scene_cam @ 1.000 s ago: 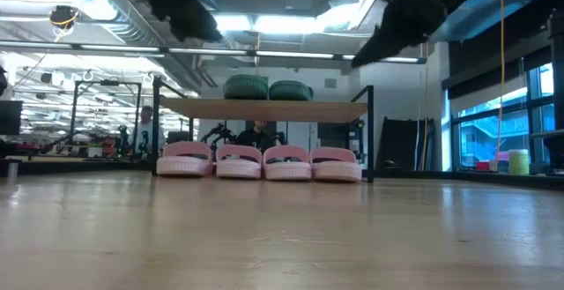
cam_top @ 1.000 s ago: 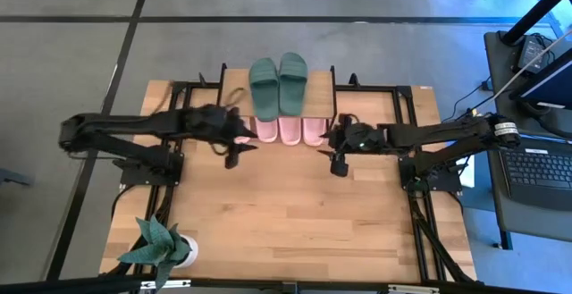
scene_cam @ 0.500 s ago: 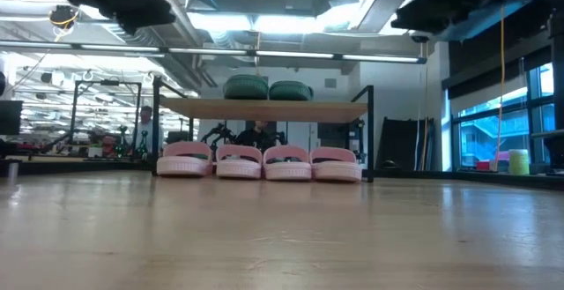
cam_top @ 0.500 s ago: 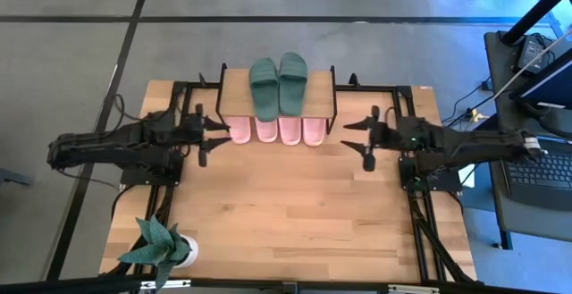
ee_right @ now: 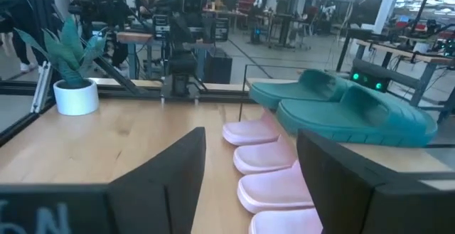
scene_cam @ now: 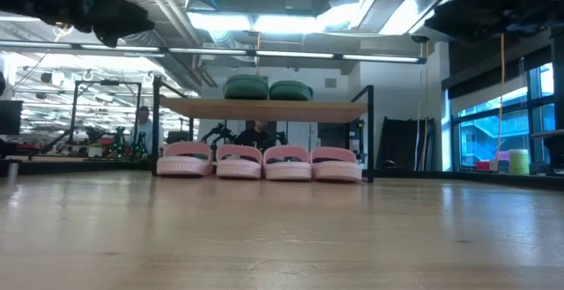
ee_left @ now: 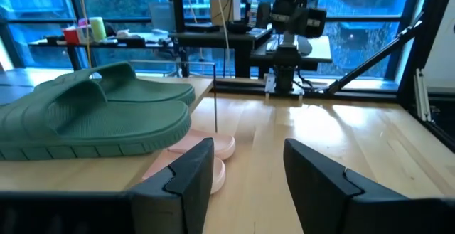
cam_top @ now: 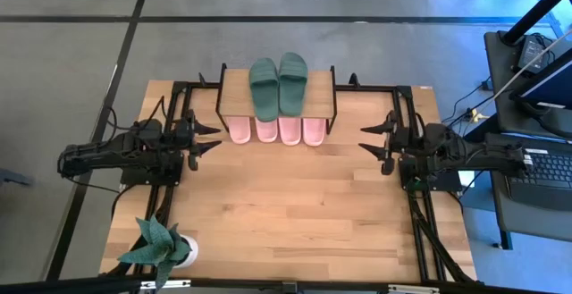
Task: Pick and place slides into the shelf
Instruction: Return to Home Position
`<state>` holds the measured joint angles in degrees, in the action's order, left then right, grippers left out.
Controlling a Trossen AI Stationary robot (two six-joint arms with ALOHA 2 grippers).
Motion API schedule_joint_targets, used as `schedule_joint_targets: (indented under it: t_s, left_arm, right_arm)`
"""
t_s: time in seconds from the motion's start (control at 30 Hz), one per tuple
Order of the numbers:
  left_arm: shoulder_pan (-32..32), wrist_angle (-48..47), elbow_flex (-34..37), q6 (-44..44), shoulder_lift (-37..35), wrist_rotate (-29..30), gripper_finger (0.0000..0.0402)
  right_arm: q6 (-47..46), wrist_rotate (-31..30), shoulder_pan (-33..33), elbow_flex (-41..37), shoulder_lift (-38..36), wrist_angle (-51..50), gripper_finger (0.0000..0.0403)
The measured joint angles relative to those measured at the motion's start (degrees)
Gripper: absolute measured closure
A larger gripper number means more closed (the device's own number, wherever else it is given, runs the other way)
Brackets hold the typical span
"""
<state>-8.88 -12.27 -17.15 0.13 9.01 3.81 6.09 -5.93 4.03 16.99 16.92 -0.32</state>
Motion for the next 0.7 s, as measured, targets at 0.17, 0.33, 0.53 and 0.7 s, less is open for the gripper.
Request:
schedule_joint_targets:
  t_s: [0.17,0.33,0.53,0.7]
  left_arm:
    - [0.0,0.06,2.68,-1.22,-3.02,0.01,0.0238]
    - [0.0,-0.18,5.85,-2.75,-5.94,0.31,0.0238]
    - [0.0,0.0,9.33,-4.17,-8.93,0.46,0.0238]
    - [0.0,0.93,10.42,-4.41,-8.88,0.6,0.0238]
  right_arm:
    - [-1.51,0.01,0.0,-4.9,-5.52,0.09,0.0182]
    - [-3.01,0.01,0.0,-8.48,-10.26,0.5,0.0182]
    - [-3.1,0.02,0.0,-11.02,-14.05,0.84,0.0182]
    - [-4.33,0.02,-0.02,-12.95,-15.7,1.1,0.0182]
